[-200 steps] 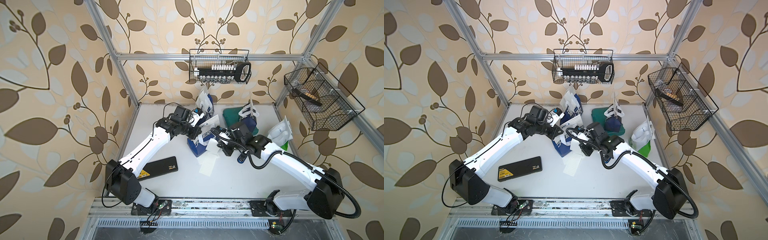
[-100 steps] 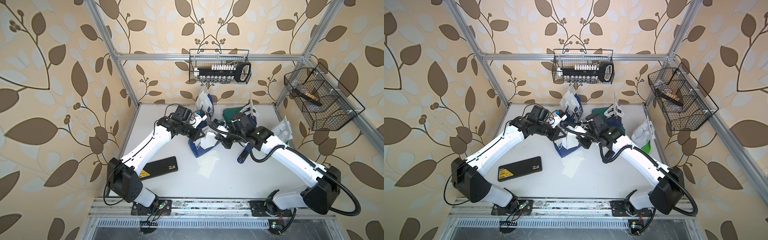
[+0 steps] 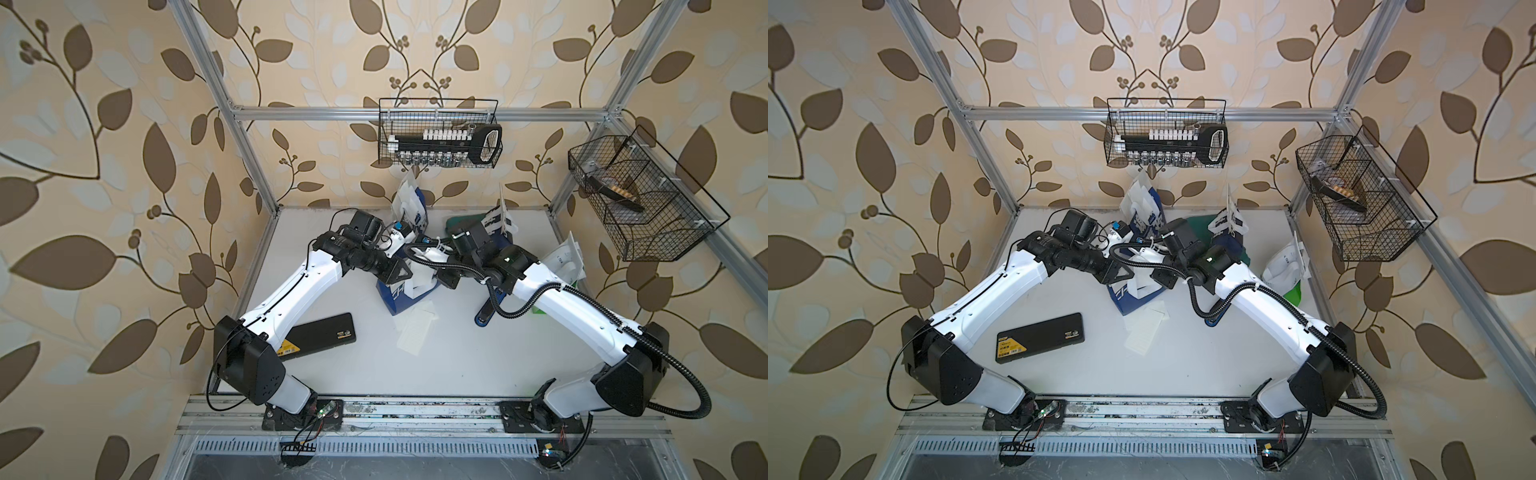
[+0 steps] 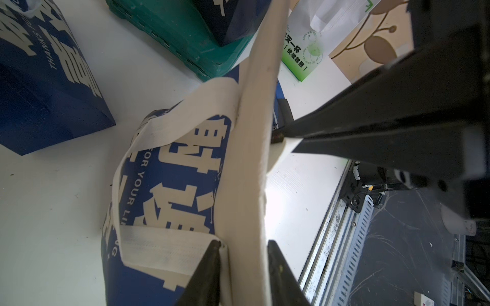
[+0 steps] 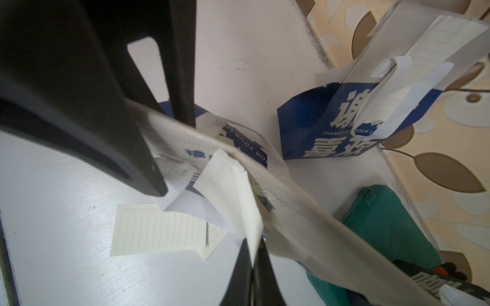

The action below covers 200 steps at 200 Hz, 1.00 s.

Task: Staple the receipts to the bags
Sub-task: Hold the receipt from the takeout bag.

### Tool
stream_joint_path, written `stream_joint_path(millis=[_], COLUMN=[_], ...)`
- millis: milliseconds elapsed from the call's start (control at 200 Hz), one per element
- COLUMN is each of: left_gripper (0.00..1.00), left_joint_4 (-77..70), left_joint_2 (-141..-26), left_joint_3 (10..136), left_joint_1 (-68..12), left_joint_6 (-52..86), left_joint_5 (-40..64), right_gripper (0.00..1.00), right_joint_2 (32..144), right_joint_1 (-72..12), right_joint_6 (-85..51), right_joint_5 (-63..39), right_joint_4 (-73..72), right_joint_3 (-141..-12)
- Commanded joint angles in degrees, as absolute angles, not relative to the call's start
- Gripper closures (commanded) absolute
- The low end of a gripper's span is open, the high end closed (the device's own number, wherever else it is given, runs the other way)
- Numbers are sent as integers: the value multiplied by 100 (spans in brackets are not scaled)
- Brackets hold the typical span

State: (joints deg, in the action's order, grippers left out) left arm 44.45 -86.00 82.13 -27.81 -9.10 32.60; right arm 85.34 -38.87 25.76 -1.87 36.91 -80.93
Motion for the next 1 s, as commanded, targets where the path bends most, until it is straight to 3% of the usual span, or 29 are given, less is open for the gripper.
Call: stream_joint_path(millis=[0, 435, 540, 645, 880, 930, 995], left_gripper=[70, 74, 80, 100, 100, 100, 100], left_joint_4=[4529, 4489, 4480, 4457, 4477, 4500, 4516], left_joint_2=[-8586, -8736, -8745, -8754, -8793, -8785, -8779], left_joint_3=[8451, 8622, 8617, 8634, 8676, 8677, 8661], left_joint_1=[-2839, -2839, -2838, -2838, -2834, -2839, -2839], left_joint_6=[-1038, -1052, -1025, -990, -965, -1006, -1020], left_joint_5=[3437, 3423, 3471, 3576, 3697, 3717, 3707], right_gripper=[99, 99, 99, 99, 99, 93, 69], right_joint_2=[8648, 8385, 8385, 8419, 8540, 8560, 8544], right_joint_1=[-4010, -4201, -4210, -4208, -4208, -4212, -4195], right_joint_6=[2876, 3110, 3174, 3216, 3255, 3220, 3107], right_joint_5=[-62, -287, -242, -187, -96, 31, 288], right_joint_4=[3850, 3613, 3581, 3586, 3585, 3515, 3309], right_joint_3=[-8324, -8365, -8379, -8406, -8464, -8464, -8399])
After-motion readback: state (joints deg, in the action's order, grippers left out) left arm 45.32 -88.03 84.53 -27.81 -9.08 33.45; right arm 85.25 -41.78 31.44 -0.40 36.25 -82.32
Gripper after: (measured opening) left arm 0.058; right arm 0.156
